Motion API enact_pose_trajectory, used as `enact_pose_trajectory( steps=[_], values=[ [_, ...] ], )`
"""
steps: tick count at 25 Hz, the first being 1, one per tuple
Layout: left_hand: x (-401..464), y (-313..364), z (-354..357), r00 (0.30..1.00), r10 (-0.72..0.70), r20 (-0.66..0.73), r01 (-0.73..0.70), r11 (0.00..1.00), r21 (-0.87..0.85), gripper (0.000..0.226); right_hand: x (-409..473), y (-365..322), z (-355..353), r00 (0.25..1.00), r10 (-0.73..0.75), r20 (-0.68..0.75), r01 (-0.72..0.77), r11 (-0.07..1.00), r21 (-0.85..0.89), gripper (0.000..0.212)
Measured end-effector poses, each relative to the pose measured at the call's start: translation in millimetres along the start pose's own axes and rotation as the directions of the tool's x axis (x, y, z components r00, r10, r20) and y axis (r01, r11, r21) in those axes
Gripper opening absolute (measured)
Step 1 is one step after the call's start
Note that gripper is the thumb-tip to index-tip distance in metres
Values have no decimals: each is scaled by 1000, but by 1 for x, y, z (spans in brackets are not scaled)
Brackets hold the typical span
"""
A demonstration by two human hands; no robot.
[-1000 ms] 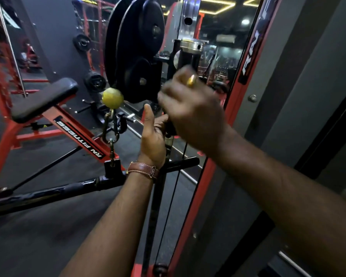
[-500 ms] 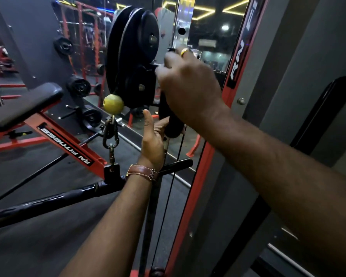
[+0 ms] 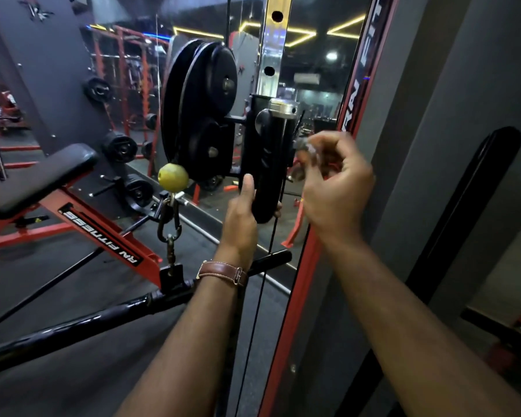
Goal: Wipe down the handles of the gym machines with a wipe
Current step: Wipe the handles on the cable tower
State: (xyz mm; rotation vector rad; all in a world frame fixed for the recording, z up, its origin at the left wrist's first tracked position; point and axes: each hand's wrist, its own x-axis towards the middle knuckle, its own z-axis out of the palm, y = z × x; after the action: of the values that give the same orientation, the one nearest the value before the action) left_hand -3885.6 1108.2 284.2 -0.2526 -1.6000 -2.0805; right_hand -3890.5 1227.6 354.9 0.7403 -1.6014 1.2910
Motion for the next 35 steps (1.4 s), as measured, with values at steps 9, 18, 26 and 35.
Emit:
enact_pose_trajectory(
  steps=[9, 18, 26, 35],
  values=[
    [-10, -7, 8, 982, 137, -134, -116, 981, 153, 46, -22, 36, 14, 723, 449, 524, -665, 657, 355, 28],
    [-7, -15, 13, 958, 168, -231, -132, 978, 162, 46, 25, 26, 24, 727, 395, 562, -685, 473, 554, 23],
    [0, 16, 34, 947, 98, -306, -53, 987, 151, 70, 26, -5, 28, 961, 258, -98, -151, 789, 595, 23],
    [12, 43, 33, 995, 14, -102, -5, 996, 85, 68, 87, -14, 20, 760, -565, 322, 519, 825, 223, 27]
  ],
)
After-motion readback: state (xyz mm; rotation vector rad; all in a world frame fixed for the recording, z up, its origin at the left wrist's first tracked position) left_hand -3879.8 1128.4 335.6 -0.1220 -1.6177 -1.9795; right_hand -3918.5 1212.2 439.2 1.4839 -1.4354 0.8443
